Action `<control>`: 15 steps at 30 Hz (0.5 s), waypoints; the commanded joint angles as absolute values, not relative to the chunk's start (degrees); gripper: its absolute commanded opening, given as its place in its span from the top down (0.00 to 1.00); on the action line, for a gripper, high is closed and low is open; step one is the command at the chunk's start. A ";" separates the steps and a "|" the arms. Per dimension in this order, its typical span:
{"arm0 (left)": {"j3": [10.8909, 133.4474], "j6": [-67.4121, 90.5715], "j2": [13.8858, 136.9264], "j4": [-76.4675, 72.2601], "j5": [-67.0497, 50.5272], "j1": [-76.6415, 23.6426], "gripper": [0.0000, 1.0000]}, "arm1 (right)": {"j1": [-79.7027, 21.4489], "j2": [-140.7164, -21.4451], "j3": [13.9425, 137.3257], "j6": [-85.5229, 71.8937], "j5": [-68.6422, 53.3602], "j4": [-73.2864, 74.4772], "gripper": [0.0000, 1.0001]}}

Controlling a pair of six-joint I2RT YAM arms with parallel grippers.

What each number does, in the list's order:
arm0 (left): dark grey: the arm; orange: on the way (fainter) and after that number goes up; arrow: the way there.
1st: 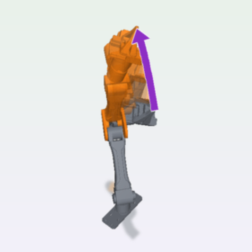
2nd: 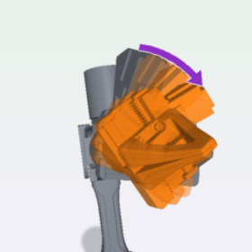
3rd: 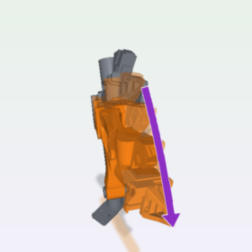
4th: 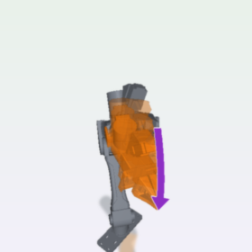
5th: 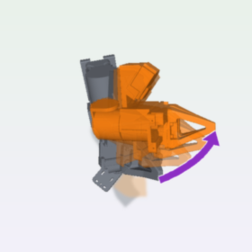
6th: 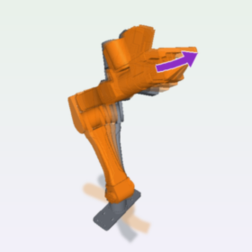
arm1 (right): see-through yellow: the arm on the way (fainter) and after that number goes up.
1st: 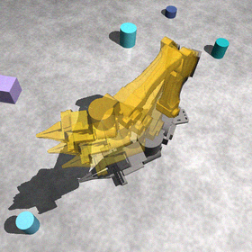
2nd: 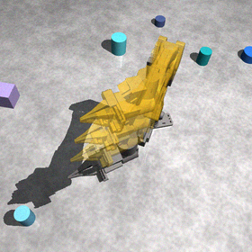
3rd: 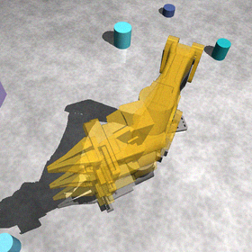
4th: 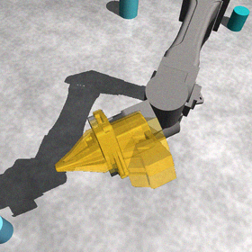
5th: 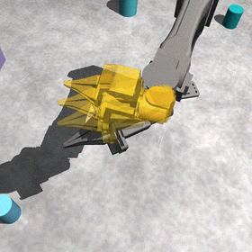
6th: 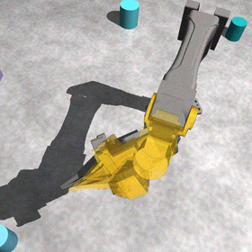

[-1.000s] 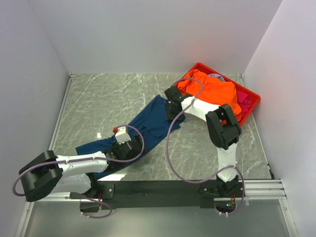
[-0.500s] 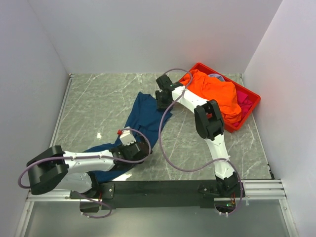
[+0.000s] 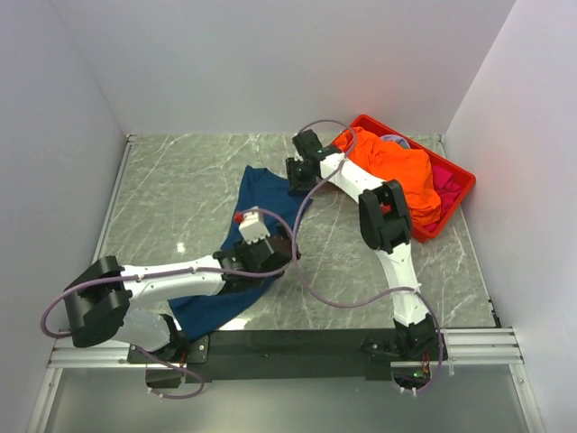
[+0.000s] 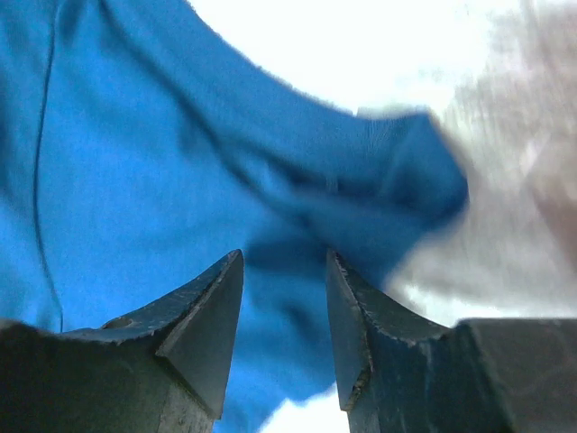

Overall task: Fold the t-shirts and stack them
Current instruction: Fold the tshirt

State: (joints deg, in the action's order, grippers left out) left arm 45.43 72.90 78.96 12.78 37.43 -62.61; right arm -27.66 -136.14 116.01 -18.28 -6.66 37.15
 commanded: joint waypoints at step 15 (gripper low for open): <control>62.13 41.40 97.90 -5.62 19.08 -43.77 0.01 | -22.41 -83.10 71.56 -22.58 4.22 22.42 0.50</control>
State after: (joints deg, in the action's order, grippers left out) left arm 58.59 46.92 95.90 -0.99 24.27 -44.84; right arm -21.93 -88.12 78.76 -21.10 1.48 23.83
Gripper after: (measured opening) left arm 0.994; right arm 0.500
